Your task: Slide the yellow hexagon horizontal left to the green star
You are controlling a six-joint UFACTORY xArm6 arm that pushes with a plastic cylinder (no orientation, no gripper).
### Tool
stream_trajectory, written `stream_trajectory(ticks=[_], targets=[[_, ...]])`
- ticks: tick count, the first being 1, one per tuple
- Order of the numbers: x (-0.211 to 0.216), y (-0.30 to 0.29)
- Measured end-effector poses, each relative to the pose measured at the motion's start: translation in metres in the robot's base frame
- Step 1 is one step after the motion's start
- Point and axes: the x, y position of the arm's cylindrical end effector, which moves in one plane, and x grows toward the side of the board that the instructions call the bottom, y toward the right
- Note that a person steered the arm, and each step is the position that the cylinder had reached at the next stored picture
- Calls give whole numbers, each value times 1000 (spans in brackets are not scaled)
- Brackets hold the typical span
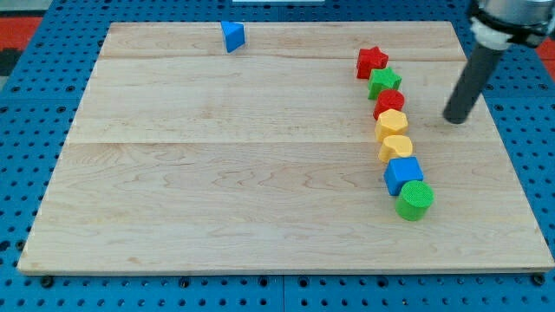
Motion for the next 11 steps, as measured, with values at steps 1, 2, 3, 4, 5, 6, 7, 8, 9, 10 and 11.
stream_trajectory(ticks=[1,2,3,4,5,6,7,8,9,10,11], targets=[[25,-26],[38,-60],[29,-61],[27,-43],[3,-139],[-24,-203],[30,-169],[47,-124],[25,-151],[19,-176],[-24,-176]])
